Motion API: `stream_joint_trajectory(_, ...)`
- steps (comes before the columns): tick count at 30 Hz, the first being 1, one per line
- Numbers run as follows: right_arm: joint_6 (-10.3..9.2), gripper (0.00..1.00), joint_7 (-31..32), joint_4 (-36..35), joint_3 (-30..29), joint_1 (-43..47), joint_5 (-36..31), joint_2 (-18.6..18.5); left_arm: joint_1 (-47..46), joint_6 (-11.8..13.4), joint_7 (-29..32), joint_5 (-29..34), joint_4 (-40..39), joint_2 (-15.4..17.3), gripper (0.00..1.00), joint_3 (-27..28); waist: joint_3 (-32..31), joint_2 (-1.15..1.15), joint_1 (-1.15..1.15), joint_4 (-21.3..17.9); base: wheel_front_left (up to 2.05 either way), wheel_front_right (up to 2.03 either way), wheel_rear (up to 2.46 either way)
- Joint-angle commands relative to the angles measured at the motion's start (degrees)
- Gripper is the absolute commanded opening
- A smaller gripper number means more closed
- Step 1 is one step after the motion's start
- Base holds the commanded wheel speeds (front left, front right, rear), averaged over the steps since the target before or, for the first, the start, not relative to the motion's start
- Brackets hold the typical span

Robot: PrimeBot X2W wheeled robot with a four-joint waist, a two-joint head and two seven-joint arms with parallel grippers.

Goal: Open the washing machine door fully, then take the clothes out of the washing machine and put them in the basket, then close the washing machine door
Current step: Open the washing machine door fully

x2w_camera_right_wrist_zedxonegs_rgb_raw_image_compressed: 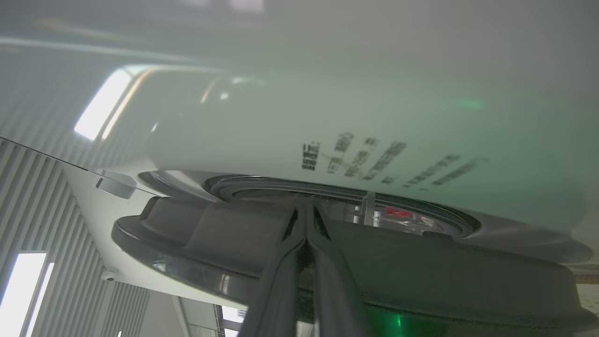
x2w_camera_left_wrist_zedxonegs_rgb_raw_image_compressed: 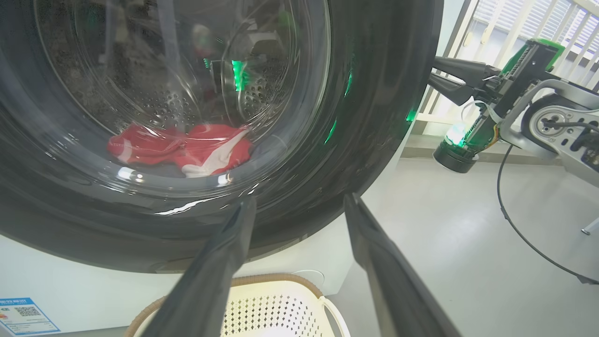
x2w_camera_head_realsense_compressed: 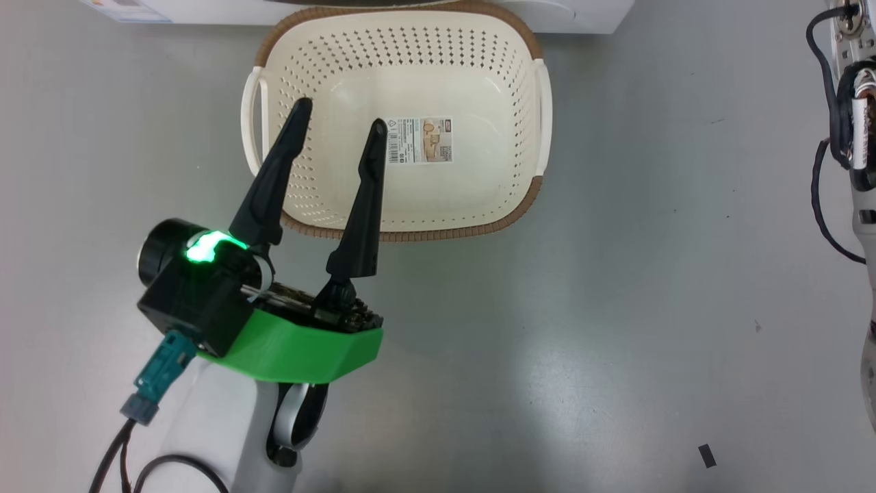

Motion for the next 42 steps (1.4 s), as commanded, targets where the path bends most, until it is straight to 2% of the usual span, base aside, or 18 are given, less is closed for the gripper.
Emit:
stream_joint_trajectory(1, 0.03, 0.0, 0.9, -0.8, 0.6, -1.5, 0.6, 1.2, -0.4, 0.3, -0.4, -0.2, -1.5, 1.1, 1.0, 1.5, 0.5, 0.0, 0.0, 0.5, 0.0, 0.0, 0.0)
stream_joint_trajectory(17, 0.03, 0.0, 6.5, 0.7, 5.2, -4.1, 0.7, 1.8, -0.7, 0.3, -0.4, -0.1, -1.2, 1.1, 1.0, 1.9, 1.3, 0.0, 0.0, 0.3, 0.0, 0.0, 0.0)
stream_joint_trajectory(42, 0.03, 0.0, 8.1, -0.6, 9.1, 4.7, 0.3, 3.9, 0.6, -0.5, -0.4, 0.4, 2.2, 1.1, 1.0, 3.5, -5.8, 0.0, 0.0, -2.4, 0.0, 0.0, 0.0)
